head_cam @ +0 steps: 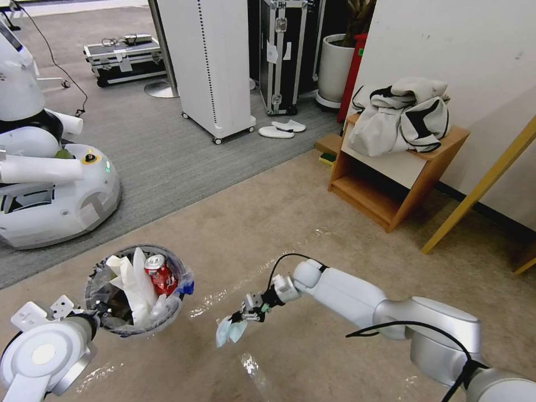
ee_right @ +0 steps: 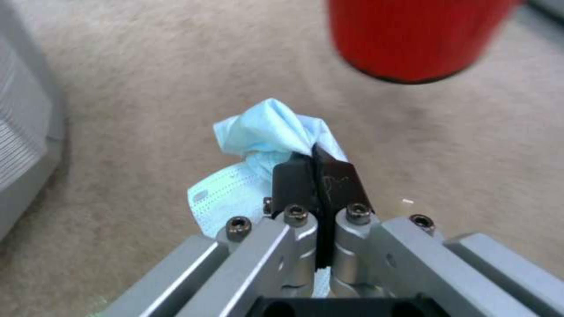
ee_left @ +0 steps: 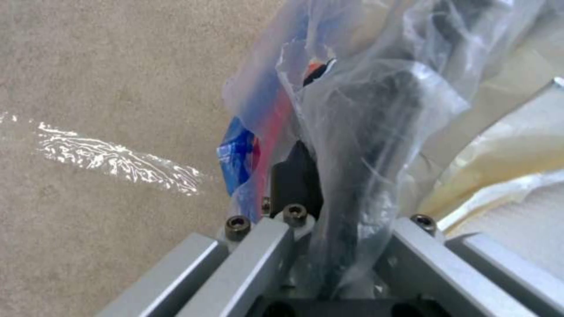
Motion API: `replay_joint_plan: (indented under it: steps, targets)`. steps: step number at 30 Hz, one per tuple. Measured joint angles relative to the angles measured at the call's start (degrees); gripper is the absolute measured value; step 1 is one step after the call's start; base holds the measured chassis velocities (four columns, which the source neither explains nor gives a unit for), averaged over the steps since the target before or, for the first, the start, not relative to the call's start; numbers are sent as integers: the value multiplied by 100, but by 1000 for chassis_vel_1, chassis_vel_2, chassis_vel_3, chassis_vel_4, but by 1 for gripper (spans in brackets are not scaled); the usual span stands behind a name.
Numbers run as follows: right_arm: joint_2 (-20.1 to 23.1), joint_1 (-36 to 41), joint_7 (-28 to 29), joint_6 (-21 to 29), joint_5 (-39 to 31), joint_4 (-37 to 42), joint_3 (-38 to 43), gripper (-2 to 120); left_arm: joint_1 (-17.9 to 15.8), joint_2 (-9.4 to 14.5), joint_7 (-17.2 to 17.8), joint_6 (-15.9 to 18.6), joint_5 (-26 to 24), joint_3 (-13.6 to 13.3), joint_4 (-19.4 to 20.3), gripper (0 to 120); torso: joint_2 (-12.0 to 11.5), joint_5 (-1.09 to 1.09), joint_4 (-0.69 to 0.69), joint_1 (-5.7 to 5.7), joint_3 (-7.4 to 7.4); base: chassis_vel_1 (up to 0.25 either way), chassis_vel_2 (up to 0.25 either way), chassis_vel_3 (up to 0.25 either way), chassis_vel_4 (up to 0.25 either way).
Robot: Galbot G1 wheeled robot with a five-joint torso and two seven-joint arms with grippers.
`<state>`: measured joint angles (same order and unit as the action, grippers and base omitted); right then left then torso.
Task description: Pick up the trash bin and place the garbage on the floor into it.
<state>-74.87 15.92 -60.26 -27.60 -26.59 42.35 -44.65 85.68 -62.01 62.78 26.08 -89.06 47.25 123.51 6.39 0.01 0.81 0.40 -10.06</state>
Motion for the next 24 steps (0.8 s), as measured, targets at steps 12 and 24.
replay_joint_plan:
  steps: [12, 24]
  targets:
    - [2239, 2, -6, -30, -1476, 1731, 1317, 0, -49, 28, 22, -9, -61, -20, -113, 0, 0, 0, 0, 0, 1, 0, 0, 0, 0]
    - [2438, -121, 127, -11, -1865, 2222, 1735, 0, -94, -24, 20, -13, -40, -61, -143, 0, 0, 0, 1, 0, 1, 0, 0, 0, 0]
